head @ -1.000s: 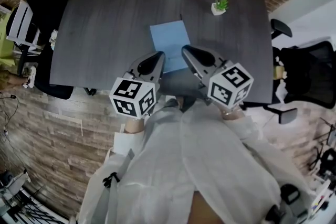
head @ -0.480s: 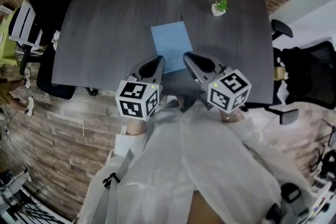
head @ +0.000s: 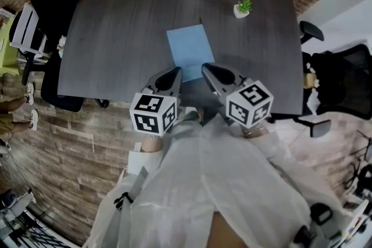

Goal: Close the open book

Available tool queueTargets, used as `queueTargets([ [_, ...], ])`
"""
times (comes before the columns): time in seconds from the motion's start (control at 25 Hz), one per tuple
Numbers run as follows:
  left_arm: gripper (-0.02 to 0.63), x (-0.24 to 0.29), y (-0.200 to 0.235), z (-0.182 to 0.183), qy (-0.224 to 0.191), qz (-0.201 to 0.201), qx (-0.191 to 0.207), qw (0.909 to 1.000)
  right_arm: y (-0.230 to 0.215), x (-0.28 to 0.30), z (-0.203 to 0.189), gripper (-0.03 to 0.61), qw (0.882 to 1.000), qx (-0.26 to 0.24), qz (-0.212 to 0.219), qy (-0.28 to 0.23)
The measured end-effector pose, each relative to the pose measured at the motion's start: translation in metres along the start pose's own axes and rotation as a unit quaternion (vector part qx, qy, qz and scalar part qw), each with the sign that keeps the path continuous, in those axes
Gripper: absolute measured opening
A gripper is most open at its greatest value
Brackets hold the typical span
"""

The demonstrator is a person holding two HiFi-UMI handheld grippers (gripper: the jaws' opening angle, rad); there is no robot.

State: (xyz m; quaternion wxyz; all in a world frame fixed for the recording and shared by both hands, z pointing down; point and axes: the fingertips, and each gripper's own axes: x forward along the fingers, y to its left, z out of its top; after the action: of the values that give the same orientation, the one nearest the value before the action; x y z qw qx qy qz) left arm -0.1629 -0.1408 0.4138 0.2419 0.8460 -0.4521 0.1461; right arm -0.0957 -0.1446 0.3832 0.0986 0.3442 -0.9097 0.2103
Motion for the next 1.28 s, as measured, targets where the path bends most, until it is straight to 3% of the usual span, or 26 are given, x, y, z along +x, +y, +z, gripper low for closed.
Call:
queueTargets([
  [1.28, 0.005, 0.002, 0.000, -0.010, 0.007, -0.024, -0.015, 0.9996, 0.007, 0.012, -0.008, 0.005, 0.999, -0.007, 0.026, 0.021],
])
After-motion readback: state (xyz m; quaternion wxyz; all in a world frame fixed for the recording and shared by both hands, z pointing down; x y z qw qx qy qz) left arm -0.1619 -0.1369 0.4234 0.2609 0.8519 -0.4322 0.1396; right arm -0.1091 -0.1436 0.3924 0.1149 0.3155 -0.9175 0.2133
